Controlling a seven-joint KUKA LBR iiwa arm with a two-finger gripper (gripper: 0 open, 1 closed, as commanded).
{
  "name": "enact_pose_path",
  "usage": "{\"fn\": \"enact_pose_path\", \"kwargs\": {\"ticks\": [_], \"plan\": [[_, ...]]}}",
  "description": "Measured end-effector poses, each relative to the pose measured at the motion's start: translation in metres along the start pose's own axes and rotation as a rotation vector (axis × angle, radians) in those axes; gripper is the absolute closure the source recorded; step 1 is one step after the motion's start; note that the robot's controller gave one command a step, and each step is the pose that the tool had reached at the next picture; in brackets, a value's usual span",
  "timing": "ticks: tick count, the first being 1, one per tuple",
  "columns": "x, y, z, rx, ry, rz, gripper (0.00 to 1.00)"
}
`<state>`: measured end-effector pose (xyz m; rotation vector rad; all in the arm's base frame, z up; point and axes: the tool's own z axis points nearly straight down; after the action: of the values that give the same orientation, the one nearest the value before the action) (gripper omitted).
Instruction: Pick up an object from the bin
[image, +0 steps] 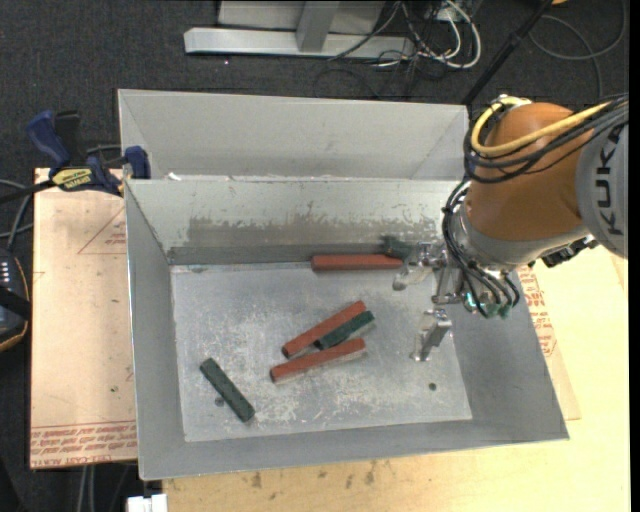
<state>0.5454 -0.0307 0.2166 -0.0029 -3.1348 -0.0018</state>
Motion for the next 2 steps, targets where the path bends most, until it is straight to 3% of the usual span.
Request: {"fn": "enact_pose_path", "kwargs": {"ticks": [1, 2], "plan": [[-0.002, 0.0, -0.004, 0.001, -0.008, -0.001, 0.0], [-0.006, 0.022, 0.045, 0.001, -0.011, -0.12, 0.0]]}}
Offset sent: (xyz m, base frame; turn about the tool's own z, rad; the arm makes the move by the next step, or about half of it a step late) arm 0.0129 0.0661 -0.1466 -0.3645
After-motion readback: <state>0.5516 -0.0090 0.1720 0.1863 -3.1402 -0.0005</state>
